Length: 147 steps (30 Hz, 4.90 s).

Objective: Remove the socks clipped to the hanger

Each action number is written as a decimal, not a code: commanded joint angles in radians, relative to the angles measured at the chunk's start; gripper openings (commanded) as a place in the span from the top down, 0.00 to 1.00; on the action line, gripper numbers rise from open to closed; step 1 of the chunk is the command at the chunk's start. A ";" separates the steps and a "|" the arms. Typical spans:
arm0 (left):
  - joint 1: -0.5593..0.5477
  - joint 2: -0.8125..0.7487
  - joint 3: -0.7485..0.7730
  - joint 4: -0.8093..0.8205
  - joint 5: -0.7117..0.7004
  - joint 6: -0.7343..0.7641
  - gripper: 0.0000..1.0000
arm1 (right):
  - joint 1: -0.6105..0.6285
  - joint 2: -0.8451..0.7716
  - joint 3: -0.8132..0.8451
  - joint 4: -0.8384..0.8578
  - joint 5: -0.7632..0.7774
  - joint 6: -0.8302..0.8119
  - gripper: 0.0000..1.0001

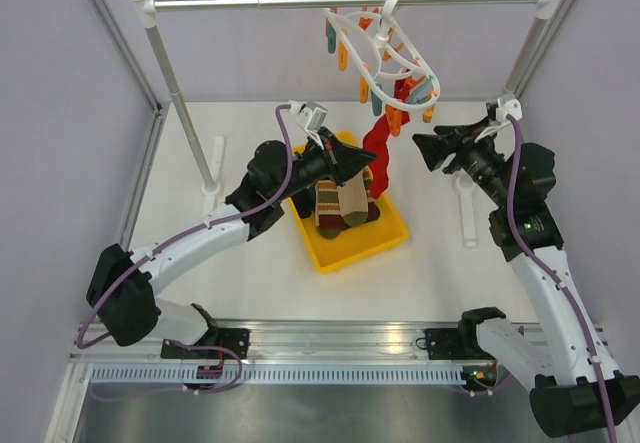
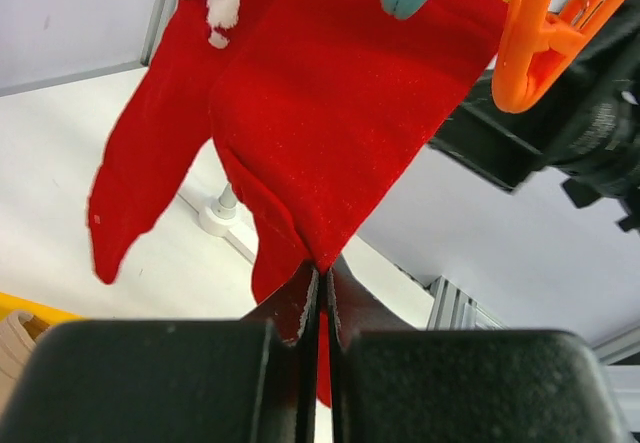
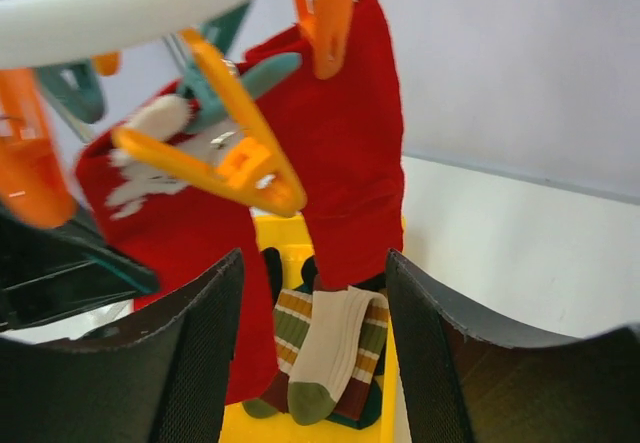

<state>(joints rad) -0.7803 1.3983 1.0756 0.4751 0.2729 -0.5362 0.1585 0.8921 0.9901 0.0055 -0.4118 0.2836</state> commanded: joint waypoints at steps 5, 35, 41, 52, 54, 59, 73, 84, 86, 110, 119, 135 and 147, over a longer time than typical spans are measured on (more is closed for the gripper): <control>0.018 -0.051 0.003 -0.020 0.065 -0.033 0.98 | -0.013 0.057 -0.015 0.109 0.161 0.006 0.39; -0.048 0.179 0.138 0.003 -0.029 -0.030 0.98 | 0.003 0.113 0.120 0.222 0.148 0.175 0.37; -0.063 0.215 0.188 0.005 -0.060 -0.028 0.98 | 0.004 0.076 0.104 0.189 0.153 0.151 0.37; -0.105 0.261 0.256 -0.021 -0.121 -0.010 0.98 | 0.004 0.041 0.067 0.183 0.130 0.152 0.37; -0.117 0.272 0.264 -0.027 -0.132 -0.004 0.98 | 0.007 0.047 0.076 0.183 0.117 0.158 0.37; -0.125 0.294 0.291 -0.038 -0.136 0.001 0.98 | 0.015 0.051 0.070 0.188 0.133 0.154 0.37; -0.157 0.343 0.349 -0.081 -0.187 0.022 0.98 | 0.038 0.119 0.119 0.225 0.211 0.143 0.36; -0.186 0.340 0.366 -0.170 -0.403 0.059 0.98 | 0.079 0.094 0.113 0.252 0.315 0.138 0.39; -0.189 0.334 0.360 -0.181 -0.438 0.073 0.98 | 0.081 0.093 0.111 0.255 0.326 0.141 0.44; -0.044 0.113 0.161 -0.193 -0.082 0.044 0.98 | 0.000 0.136 0.111 0.284 0.027 0.112 0.47; 0.093 0.062 0.164 -0.197 0.333 -0.028 0.98 | -0.109 0.130 0.042 0.530 -0.321 0.264 0.45; 0.111 0.025 0.182 -0.256 0.462 -0.045 0.98 | -0.036 0.209 0.136 0.696 -0.378 0.381 0.63; 0.113 0.028 0.185 -0.253 0.485 -0.074 0.98 | 0.246 0.220 0.229 0.331 -0.156 0.076 0.69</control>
<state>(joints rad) -0.6735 1.4464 1.2358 0.2111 0.7200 -0.5724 0.3561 1.1080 1.1694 0.4366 -0.6632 0.4763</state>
